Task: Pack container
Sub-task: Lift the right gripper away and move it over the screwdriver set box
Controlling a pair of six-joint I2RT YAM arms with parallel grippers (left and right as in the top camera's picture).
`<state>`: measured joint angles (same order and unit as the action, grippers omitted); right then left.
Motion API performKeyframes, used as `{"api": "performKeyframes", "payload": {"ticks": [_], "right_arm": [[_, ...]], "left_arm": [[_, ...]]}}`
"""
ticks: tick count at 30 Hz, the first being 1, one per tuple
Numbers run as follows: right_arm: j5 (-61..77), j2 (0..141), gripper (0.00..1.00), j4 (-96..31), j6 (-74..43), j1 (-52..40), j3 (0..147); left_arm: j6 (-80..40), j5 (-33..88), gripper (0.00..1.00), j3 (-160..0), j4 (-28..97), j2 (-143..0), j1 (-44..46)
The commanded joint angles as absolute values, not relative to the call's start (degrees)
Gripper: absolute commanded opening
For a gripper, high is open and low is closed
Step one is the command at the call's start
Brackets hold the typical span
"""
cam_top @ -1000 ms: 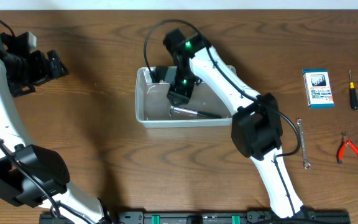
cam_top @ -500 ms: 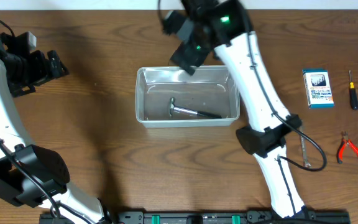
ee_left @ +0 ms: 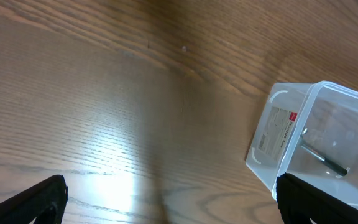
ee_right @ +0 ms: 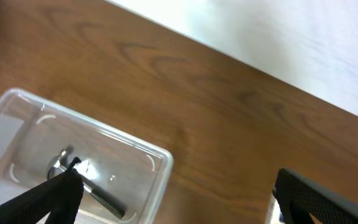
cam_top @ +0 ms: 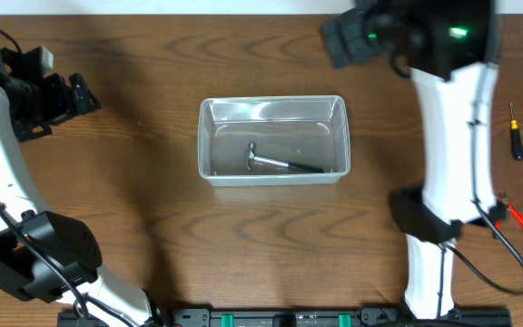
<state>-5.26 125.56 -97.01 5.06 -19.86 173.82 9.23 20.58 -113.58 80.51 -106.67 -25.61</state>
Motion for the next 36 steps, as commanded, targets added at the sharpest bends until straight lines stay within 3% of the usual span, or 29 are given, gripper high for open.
{"api": "performKeyframes", "payload": {"ticks": [1,11,18,27,36], "right_arm": [[-5.8,119.2,0.99,-97.3,2.2,-17.6,166.8],[-5.9,110.0,0.99,-97.2,5.8,-4.3,138.1],[-2.4,110.2,0.99,-88.9,13.4,7.0,123.8],[-2.9,111.1,0.99,-76.0,17.7,12.8,118.3],[-5.8,120.5,0.99,-69.4,16.9,14.5,118.4]], "left_arm": [[9.6,19.9,0.98,-113.5,80.5,-107.3,-25.6],[9.6,19.9,0.98,-113.5,80.5,-107.3,-25.6],[9.6,19.9,0.98,-113.5,80.5,-107.3,-25.6],[9.6,19.9,0.98,-113.5,80.5,-107.3,-25.6],[9.6,19.9,0.98,-113.5,80.5,-107.3,-25.6]]}}
